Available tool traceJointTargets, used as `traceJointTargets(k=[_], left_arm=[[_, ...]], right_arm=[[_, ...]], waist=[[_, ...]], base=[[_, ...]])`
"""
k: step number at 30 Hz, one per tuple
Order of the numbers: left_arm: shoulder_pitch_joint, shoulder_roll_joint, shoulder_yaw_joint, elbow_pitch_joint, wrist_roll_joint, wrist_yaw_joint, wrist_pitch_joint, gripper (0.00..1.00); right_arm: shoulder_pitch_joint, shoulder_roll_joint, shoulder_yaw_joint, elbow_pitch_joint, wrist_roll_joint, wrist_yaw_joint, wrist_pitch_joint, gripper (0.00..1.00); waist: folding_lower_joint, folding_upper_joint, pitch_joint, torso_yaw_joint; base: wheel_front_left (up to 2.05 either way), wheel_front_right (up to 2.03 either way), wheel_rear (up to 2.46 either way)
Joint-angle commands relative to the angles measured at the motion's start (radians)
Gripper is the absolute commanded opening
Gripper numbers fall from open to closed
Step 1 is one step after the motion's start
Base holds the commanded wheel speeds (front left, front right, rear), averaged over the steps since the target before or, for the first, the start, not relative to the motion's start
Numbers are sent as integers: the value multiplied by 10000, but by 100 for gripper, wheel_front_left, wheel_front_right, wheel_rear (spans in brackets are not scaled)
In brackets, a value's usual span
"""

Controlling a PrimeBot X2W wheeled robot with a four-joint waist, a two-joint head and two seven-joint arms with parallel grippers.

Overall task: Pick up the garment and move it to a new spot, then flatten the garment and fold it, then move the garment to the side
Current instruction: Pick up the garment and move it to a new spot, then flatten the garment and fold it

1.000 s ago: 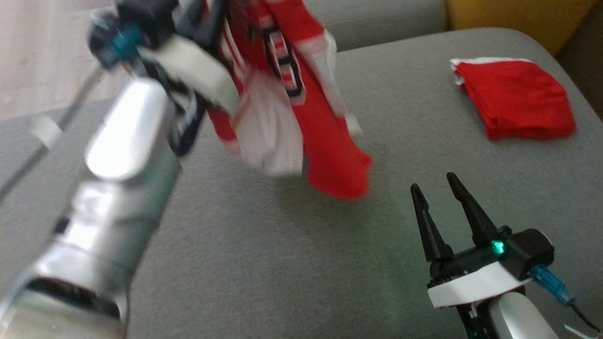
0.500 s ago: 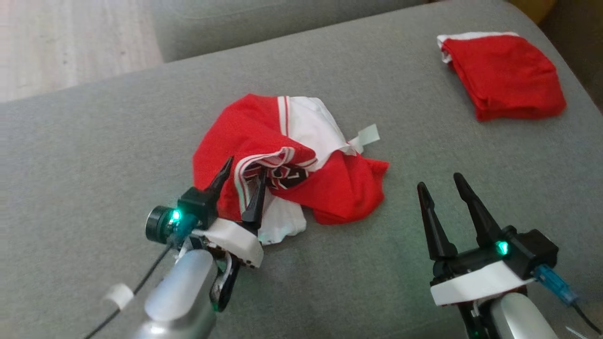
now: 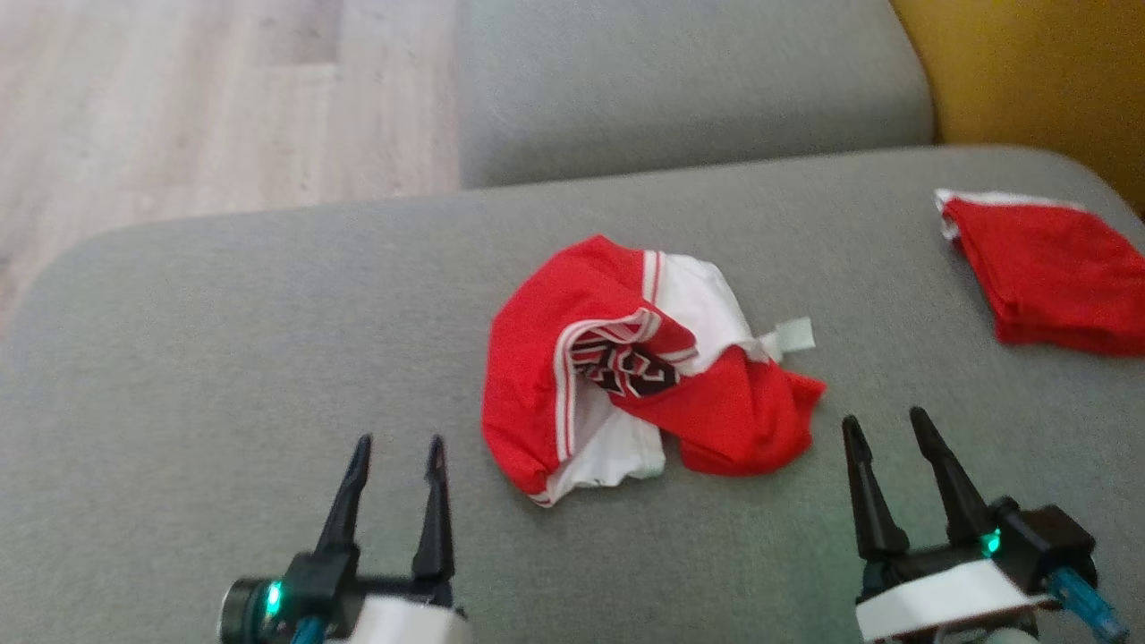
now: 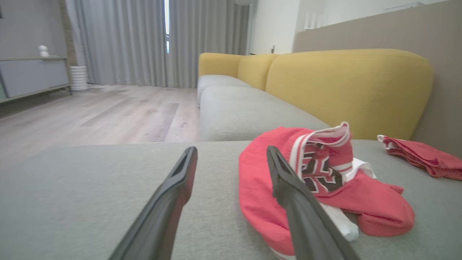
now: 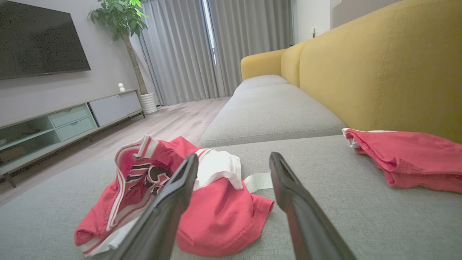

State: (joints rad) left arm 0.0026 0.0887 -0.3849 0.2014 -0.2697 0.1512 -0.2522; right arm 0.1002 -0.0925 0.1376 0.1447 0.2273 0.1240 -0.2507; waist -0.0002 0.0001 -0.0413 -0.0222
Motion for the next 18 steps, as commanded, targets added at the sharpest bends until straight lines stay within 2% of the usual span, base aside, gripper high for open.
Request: traceJointTargets(k=[1, 5, 8, 18], left_arm=[[-143, -9, 456, -532, 124, 108, -94, 100], [980, -103, 960, -1582, 536, 427, -94, 100], [1814, -200, 1332, -2083, 550, 504, -94, 100], [2832, -252, 1659, -2427, 1697, 222, -95, 100]], right_arm=[[-113, -3, 102, -256, -80, 67, -110, 100], [293, 94, -91, -187, -195, 67, -110, 100], [536, 151, -65, -116, -322, 67, -110, 100], [993, 257, -98, -193, -341, 67, -110, 100]], waist=[[2, -1, -506, 489], [2, -1, -873, 664], [2, -1, -1043, 614], [2, -1, -1259, 633]], base=[[0, 0, 0], [0, 0, 0], [0, 0, 0], [0, 0, 0]])
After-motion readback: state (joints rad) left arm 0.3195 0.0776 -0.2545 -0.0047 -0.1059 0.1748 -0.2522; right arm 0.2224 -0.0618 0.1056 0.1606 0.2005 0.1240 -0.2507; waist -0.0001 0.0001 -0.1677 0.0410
